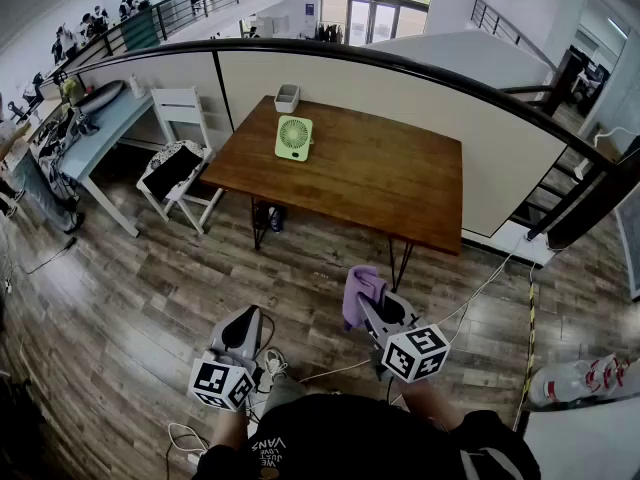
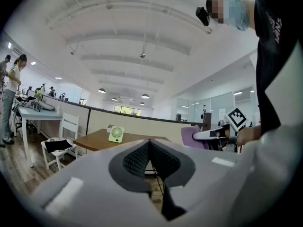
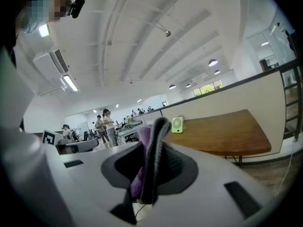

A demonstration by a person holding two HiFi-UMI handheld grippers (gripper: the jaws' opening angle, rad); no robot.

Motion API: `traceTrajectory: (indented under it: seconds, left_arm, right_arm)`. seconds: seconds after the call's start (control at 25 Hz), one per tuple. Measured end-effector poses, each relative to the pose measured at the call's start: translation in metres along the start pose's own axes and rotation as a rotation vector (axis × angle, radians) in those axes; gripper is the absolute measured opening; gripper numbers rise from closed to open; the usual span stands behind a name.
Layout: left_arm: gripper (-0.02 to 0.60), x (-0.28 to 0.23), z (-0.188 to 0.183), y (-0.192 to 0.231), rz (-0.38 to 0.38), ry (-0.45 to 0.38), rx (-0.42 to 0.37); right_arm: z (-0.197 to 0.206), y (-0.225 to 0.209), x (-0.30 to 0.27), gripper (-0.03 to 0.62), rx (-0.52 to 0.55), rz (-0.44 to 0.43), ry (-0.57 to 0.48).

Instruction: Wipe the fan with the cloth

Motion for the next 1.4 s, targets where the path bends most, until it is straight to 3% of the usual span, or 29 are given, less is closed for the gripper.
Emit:
traceTrajectory:
  seconds: [0.32,1.12,1.4]
  left_arm:
    - [0.011,-0.011,-0.010,0.053,0.023,-0.004,0.018]
    - [0.011,-0.028,-0.035,0.231,0.212,0.055,0.046]
    - [0.011,-0.042,-0.032,0.262,0.209,0.051,0.076]
  right_arm:
    - [-0.017,0.015,-0.044,0.094,-0.008,0.009,-0.016]
    - [-0.039,0.092,-0.179,0.094,-0.080,0.170,-0.017]
    - [-0.034,0.086,-0.199,0.094,-0.088,0.208,0.021]
Point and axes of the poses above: the fingertips, and each gripper's own axes: x backward along the fingers, y to its left, z out of its underside, the point moved 4 cm from there along x, backward along the fingers, and after that the axes turned 15 degrees about z, right-handed, at the moved point
